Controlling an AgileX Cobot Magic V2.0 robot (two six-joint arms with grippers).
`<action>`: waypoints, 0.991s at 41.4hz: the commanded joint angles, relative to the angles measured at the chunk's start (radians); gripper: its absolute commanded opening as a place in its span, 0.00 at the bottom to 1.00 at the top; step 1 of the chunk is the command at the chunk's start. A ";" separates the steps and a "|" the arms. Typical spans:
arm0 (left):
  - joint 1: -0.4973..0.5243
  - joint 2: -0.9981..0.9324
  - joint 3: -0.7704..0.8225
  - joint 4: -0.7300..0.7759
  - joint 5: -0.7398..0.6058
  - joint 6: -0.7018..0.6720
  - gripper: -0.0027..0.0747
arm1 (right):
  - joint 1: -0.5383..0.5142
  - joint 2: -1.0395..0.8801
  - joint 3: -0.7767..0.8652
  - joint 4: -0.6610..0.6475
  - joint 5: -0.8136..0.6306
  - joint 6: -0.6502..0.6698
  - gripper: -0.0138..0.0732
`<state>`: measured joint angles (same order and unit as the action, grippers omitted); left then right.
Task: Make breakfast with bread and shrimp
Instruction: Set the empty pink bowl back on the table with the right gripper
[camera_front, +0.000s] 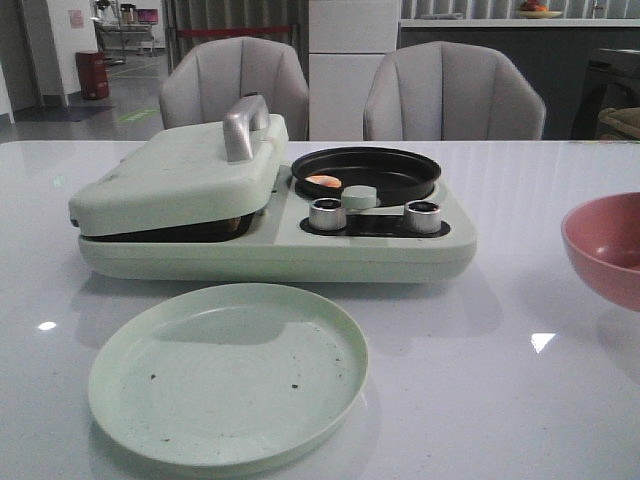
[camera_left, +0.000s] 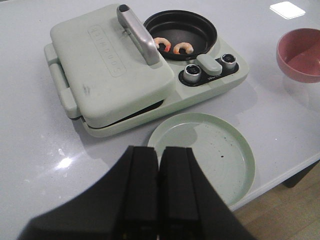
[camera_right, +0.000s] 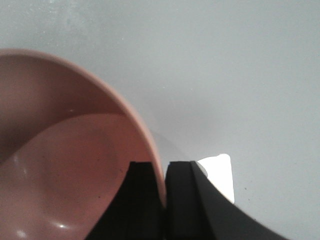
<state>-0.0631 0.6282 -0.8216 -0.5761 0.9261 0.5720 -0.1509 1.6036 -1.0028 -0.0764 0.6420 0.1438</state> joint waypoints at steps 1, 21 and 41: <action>-0.010 0.000 -0.026 -0.042 -0.061 0.002 0.16 | -0.005 -0.007 -0.024 0.000 -0.060 -0.013 0.23; -0.010 0.000 -0.026 -0.042 -0.061 0.002 0.16 | -0.004 -0.065 -0.060 -0.043 -0.026 -0.014 0.67; -0.010 0.000 -0.026 -0.042 -0.061 0.002 0.16 | 0.236 -0.519 -0.034 -0.042 0.103 -0.020 0.67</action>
<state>-0.0631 0.6282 -0.8216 -0.5761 0.9261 0.5720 0.0521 1.1860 -1.0280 -0.1107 0.7655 0.1366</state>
